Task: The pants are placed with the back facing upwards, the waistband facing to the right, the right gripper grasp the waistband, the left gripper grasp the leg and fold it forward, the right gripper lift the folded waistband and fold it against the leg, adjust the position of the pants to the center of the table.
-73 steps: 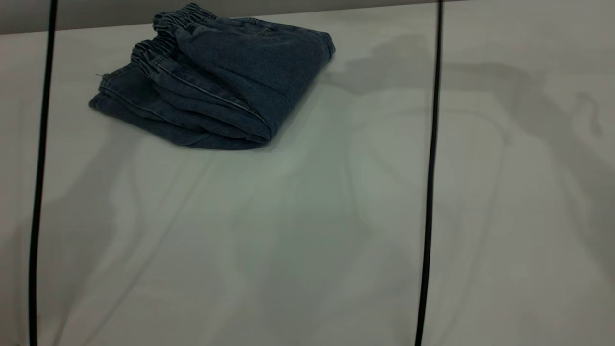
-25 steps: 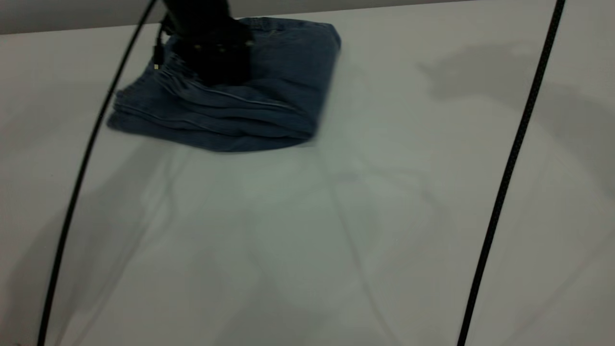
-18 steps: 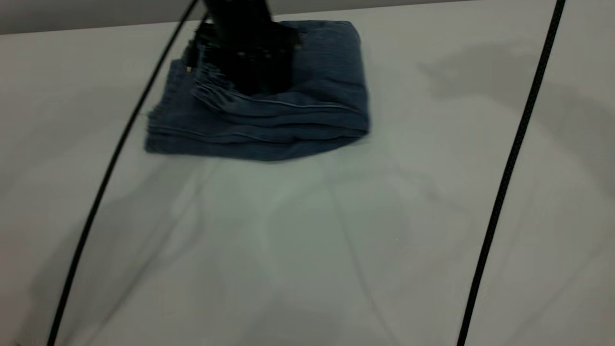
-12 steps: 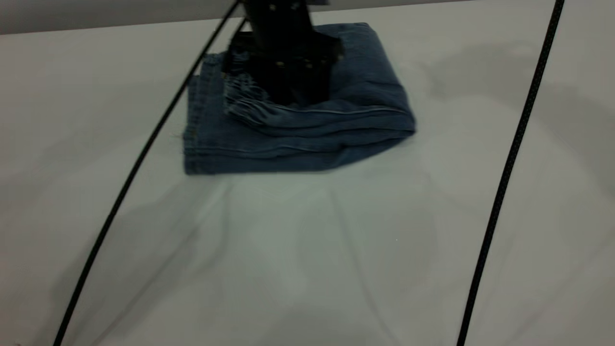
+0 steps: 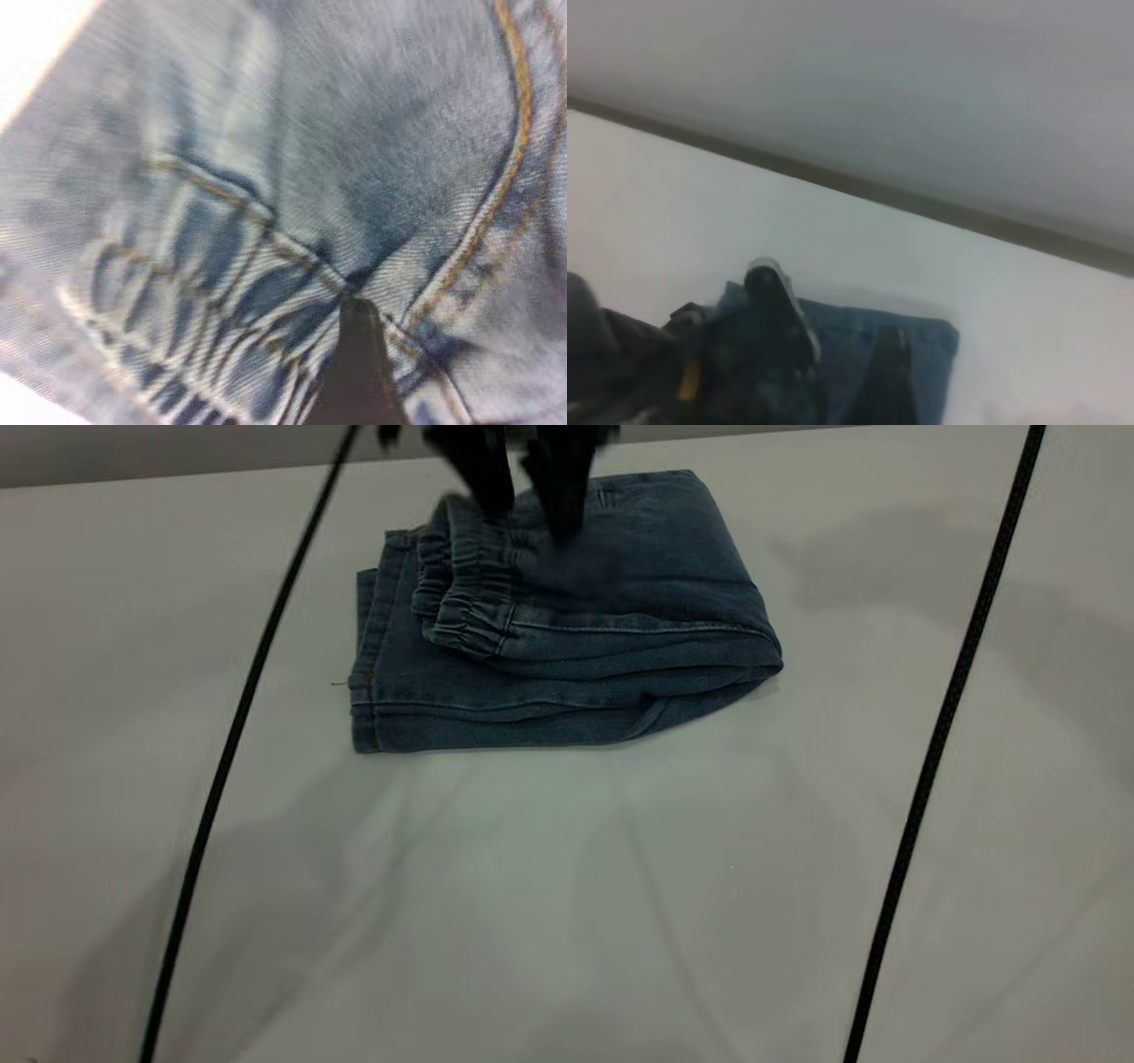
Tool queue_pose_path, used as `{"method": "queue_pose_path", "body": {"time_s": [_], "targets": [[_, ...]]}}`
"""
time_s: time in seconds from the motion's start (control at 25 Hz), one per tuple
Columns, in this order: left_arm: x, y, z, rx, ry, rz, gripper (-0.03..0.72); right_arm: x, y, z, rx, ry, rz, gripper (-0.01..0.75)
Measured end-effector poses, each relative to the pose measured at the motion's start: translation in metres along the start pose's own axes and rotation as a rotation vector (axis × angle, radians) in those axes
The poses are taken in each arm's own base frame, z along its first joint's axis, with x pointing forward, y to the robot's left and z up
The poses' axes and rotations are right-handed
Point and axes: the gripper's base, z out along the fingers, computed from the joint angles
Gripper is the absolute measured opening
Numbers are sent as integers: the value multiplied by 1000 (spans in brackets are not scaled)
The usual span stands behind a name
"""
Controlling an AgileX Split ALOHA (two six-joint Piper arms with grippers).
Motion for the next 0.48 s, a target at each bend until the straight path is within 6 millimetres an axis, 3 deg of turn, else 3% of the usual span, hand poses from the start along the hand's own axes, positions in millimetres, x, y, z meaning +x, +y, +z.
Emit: {"method": "queue_pose_path", "body": {"time_s": [0.2, 0.48], "targets": [[-3, -1, -68, -61, -125, 23, 507, -7, 13, -43, -1, -81, 4, 585], [12, 1, -179, -218, -318, 21, 507, -8, 53, -138, -101, -261, -37, 576]]}}
